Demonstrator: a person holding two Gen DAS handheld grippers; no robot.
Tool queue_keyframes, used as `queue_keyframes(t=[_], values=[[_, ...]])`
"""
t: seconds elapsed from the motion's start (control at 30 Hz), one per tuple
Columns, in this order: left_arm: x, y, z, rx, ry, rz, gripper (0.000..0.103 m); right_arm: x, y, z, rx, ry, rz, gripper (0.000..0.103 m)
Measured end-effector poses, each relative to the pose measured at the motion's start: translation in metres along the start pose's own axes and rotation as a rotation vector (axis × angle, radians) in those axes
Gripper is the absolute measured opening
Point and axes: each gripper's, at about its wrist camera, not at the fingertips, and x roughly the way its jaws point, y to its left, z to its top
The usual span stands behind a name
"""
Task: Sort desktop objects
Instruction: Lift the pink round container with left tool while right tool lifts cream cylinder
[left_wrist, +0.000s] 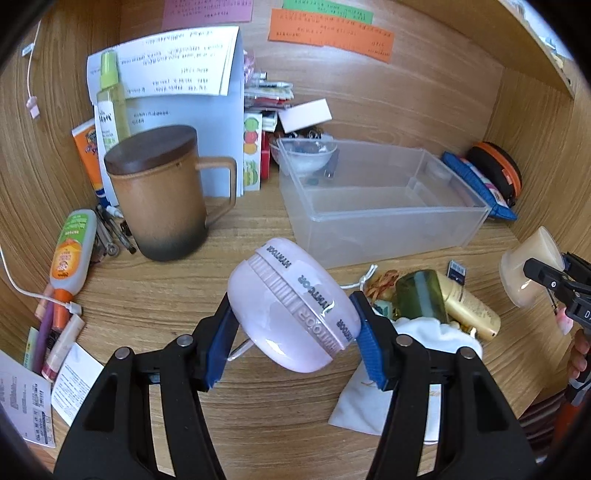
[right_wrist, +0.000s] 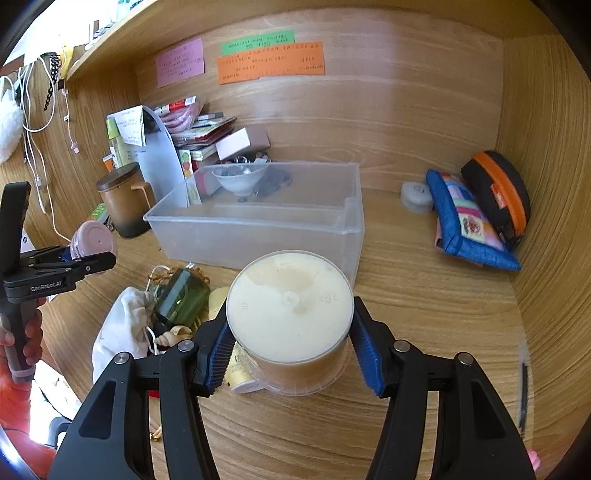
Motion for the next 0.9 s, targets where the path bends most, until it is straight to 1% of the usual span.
queue_keyframes(t=[0.13,0.27,0.37,0.5,0.77,0.9], values=[[-0.011,-0.003,0.007,0.016,-0.026,0.006,0.060,-0.007,0.001,0.009,-0.007,-0.014,0.016,0.054],[-0.021,-0.006,0.015,0.030,-0.049,-0.004,0.059,-0.014,0.004,0.021,-0.032,-0.036,0.009,0.054],[-0.029,-0.009,0.023,0.048,-0.073,0.002,0.060,-0.017,0.005,0.029,-0.049,-0.049,0.015,0.054],[-0.035,-0.012,0.035,0.061,-0.094,-0.019,0.059,-0.016,0.005,0.042,-0.061,-0.062,0.019,0.054],[-0.030,-0.026,0.066,0.096,-0.115,-0.047,0.059,-0.007,0.001,0.074,-0.081,-0.081,0.050,0.054],[-0.023,-0.031,0.083,0.096,-0.127,-0.062,0.060,0.004,-0.002,0.090,-0.088,-0.079,0.065,0.054]])
